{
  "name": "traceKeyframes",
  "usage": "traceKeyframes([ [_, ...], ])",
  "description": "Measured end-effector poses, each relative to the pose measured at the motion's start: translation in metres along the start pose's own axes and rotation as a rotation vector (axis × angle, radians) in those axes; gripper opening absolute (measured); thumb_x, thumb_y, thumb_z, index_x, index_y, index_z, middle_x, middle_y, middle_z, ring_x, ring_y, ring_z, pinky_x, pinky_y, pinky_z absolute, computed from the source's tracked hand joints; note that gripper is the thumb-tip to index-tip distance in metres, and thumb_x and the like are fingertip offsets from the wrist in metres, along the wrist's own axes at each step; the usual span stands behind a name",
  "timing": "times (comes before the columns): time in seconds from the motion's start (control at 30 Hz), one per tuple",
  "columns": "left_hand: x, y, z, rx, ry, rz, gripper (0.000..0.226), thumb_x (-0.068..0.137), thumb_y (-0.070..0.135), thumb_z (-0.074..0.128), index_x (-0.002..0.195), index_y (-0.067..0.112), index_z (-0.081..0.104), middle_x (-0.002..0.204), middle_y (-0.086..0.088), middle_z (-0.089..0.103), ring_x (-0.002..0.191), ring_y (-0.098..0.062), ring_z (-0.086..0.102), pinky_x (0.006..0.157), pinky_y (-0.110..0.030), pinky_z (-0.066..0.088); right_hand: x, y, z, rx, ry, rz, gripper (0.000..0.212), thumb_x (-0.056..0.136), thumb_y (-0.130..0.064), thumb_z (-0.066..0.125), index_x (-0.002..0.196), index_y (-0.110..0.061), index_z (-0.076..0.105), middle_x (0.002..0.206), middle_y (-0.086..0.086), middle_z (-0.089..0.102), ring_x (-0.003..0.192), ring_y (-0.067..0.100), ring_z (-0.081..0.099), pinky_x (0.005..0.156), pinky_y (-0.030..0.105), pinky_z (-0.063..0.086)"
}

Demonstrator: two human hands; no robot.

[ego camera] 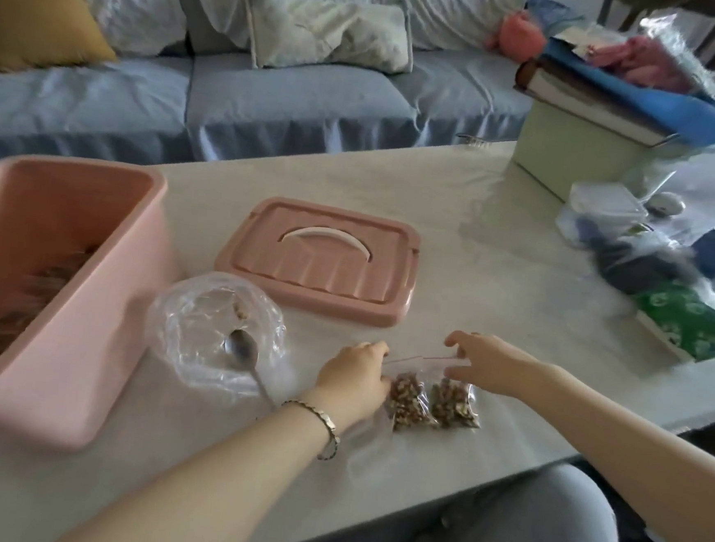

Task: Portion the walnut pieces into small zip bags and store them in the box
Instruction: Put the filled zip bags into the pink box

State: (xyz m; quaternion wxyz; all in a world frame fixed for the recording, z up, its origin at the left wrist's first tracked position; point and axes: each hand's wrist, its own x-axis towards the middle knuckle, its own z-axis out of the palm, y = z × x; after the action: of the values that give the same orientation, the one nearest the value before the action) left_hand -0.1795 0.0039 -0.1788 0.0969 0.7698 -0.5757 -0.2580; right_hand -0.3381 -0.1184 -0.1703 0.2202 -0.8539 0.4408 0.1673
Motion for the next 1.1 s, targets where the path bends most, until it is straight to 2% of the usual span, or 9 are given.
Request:
traceKeyframes([
  [0.17, 0.032, 0.017, 0.020, 0.060, -0.024, -0.039, 0.033, 0.092, 0.007, 0.041, 0.125, 0.012, 0.046, 0.133, -0.008, 0.047, 0.124, -0.029, 0.039, 0.099, -0.037, 0.037, 0.014, 0.015, 0.012, 0.064, 0.093, -0.003, 0.017, 0.085, -0.026, 0.060, 0.097, -0.015, 0.065, 0.096, 0.004, 0.066, 0.083, 0.018, 0.056, 0.069, 0.022, 0.039],
  [0.23, 0.036, 0.019, 0.022, 0.068, -0.017, -0.051, 0.032, 0.093, 0.005, 0.040, 0.123, 0.012, 0.050, 0.128, -0.009, 0.050, 0.121, -0.028, 0.039, 0.098, -0.035, 0.036, 0.008, 0.019, 0.006, 0.055, 0.110, -0.033, 0.009, 0.086, -0.022, 0.057, 0.081, -0.018, 0.062, 0.084, 0.001, 0.061, 0.076, 0.017, 0.052, 0.065, 0.022, 0.036],
  [0.43, 0.032, 0.015, 0.008, -0.297, -0.001, -0.034, 0.014, 0.088, 0.015, 0.055, 0.093, 0.007, 0.066, 0.094, -0.007, 0.067, 0.093, -0.022, 0.061, 0.079, -0.028, 0.044, -0.032, 0.014, -0.036, 0.049, 0.201, -0.192, 0.013, 0.089, -0.023, 0.057, 0.095, -0.021, 0.068, 0.091, -0.008, 0.062, 0.086, 0.013, 0.057, 0.080, 0.026, 0.043],
  [0.57, 0.017, 0.014, -0.017, -0.593, 0.008, 0.002, 0.008, 0.087, 0.011, 0.061, 0.082, 0.012, 0.066, 0.065, 0.002, 0.059, 0.061, -0.009, 0.054, 0.064, -0.025, 0.050, -0.054, -0.018, -0.057, 0.150, 0.220, -0.354, 0.012, 0.087, -0.024, 0.061, 0.093, -0.020, 0.070, 0.088, -0.016, 0.052, 0.087, 0.007, 0.052, 0.078, 0.016, 0.035],
  [0.67, 0.002, 0.015, -0.038, -0.742, -0.041, 0.041, 0.013, 0.088, 0.013, 0.062, 0.076, 0.013, 0.066, 0.067, 0.001, 0.062, 0.064, -0.009, 0.058, 0.062, -0.023, 0.053, -0.049, -0.045, -0.051, 0.152, 0.231, -0.427, 0.014, 0.087, -0.026, 0.061, 0.095, -0.019, 0.071, 0.110, -0.020, 0.045, 0.104, 0.002, 0.045, 0.089, 0.013, 0.031],
  [0.77, -0.019, 0.006, -0.053, -0.845, -0.080, 0.017, 0.012, 0.088, 0.012, 0.061, 0.087, 0.002, 0.068, 0.077, -0.009, 0.065, 0.073, -0.016, 0.062, 0.060, -0.021, 0.056, -0.039, -0.063, -0.035, 0.143, 0.179, -0.452, 0.015, 0.087, -0.025, 0.061, 0.098, -0.021, 0.069, 0.104, -0.009, 0.063, 0.099, 0.009, 0.058, 0.087, 0.021, 0.042],
  [0.9, -0.049, -0.027, -0.060, -0.692, -0.058, -0.046, 0.016, 0.093, 0.009, 0.053, 0.101, 0.003, 0.065, 0.075, -0.003, 0.067, 0.076, -0.017, 0.067, 0.073, -0.028, 0.056, -0.038, -0.075, -0.015, 0.162, -0.023, -0.467, 0.010, 0.084, -0.019, 0.065, 0.089, -0.026, 0.068, 0.085, -0.014, 0.065, 0.073, -0.005, 0.055, 0.071, 0.005, 0.040],
  [1.0, -0.069, -0.060, -0.066, -0.325, 0.182, 0.006, 0.016, 0.091, 0.017, 0.054, 0.100, 0.017, 0.067, 0.084, 0.013, 0.065, 0.082, -0.005, 0.063, 0.078, -0.020, 0.049, -0.028, -0.079, 0.006, 0.238, -0.191, -0.427, 0.018, 0.084, -0.012, 0.063, 0.090, -0.029, 0.060, 0.081, -0.014, 0.065, 0.069, -0.008, 0.057, 0.074, 0.011, 0.046],
  [1.1, -0.092, -0.091, -0.079, -0.129, 0.482, 0.142, 0.027, 0.086, 0.027, 0.047, 0.091, 0.014, 0.070, 0.088, 0.009, 0.062, 0.080, -0.007, 0.057, 0.076, -0.026, 0.047, -0.005, -0.086, 0.026, 0.141, -0.164, -0.408, 0.027, 0.084, -0.011, 0.061, 0.109, -0.019, 0.061, 0.079, -0.014, 0.061, 0.070, -0.005, 0.054, 0.068, 0.006, 0.039],
])
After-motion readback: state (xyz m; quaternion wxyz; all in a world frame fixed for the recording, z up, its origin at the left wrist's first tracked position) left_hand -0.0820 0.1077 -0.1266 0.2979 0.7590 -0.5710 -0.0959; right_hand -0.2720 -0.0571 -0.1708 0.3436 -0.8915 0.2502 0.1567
